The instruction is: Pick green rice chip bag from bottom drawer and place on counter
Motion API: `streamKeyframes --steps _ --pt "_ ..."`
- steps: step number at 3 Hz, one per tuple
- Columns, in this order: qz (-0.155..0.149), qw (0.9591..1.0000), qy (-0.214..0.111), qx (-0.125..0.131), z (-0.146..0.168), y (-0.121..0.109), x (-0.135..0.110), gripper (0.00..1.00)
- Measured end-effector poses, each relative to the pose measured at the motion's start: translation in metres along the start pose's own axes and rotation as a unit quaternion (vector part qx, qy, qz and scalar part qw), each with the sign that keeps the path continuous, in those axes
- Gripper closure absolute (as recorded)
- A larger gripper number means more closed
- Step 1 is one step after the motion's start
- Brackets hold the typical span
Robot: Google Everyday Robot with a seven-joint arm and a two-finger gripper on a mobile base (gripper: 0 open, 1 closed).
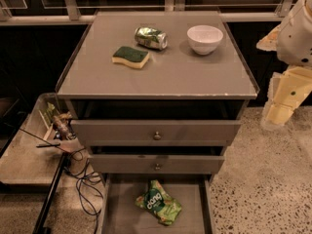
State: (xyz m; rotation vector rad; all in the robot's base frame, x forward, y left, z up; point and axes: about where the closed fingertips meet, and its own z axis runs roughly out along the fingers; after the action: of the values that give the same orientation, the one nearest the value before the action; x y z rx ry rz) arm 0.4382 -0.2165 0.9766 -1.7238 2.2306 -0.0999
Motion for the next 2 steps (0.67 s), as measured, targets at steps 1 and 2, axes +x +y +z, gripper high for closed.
streamKeyframes --steps 1,2 --pt "0.0 1.0 0.0 0.0 0.0 0.0 0.0 0.0" --pt "0.005 0.9997 -0.009 -0.024 0.027 0.015 -0.002 0.0"
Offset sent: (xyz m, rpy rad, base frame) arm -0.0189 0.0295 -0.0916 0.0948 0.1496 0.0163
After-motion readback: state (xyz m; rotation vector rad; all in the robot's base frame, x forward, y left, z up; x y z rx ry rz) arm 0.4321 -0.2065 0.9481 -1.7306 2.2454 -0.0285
